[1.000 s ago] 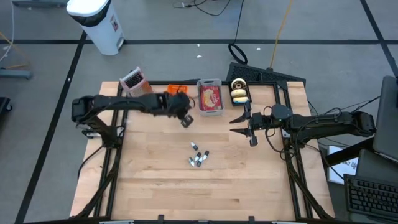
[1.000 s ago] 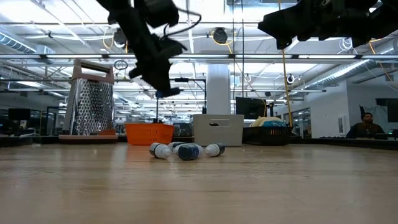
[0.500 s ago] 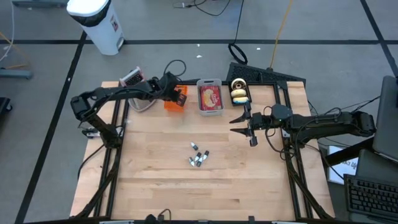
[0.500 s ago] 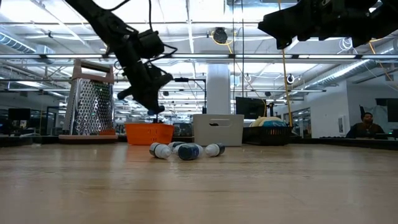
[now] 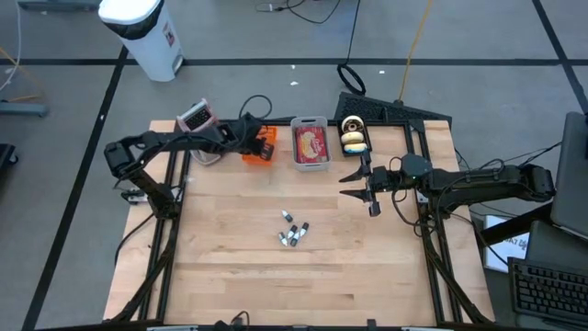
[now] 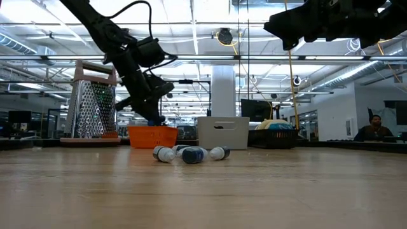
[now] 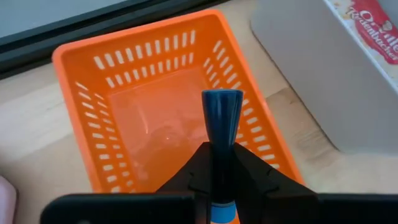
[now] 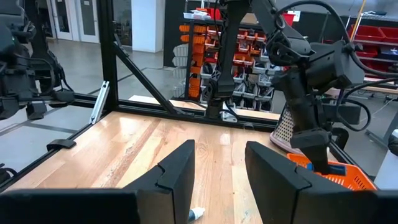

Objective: Pick & Place Food Item
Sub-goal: Put the blue food coloring bottle into the orange bin, then put the bottom green food coloring bottle into the orange bin, then put the food coloring bottle into the orange bin

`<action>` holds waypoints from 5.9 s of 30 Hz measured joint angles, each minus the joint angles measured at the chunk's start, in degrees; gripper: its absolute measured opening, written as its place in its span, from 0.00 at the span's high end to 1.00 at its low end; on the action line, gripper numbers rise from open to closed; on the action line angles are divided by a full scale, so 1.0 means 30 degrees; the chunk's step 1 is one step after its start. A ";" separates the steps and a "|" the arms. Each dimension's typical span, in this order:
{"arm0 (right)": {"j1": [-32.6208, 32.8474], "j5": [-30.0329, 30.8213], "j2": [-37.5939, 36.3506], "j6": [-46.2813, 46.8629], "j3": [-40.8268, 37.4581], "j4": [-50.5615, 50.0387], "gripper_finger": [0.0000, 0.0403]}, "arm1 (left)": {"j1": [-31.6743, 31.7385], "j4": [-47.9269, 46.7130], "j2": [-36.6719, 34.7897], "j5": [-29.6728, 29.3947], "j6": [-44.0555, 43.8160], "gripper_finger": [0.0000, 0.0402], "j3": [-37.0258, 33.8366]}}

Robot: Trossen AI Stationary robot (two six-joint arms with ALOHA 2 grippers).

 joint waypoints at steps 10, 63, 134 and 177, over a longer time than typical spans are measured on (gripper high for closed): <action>0.0000 0.0000 0.0000 0.0030 0.0000 0.0000 0.68 | -0.0096 0.0002 0.0000 -0.0087 0.0105 0.90 0.0000; 0.0000 0.0000 0.0000 0.0066 0.0000 -0.0124 0.68 | -1.5084 -0.0846 -0.0769 0.3414 1.2826 0.44 0.0780; 0.0003 0.0000 0.0000 0.0457 0.0000 -0.0474 0.68 | -0.8752 0.4616 -0.7633 -0.3051 0.7192 0.88 -0.5337; 0.0007 0.0066 0.0000 0.0568 0.0000 -0.0634 0.68 | -0.1940 0.6654 -0.2637 -0.4438 -0.0321 0.58 -0.5326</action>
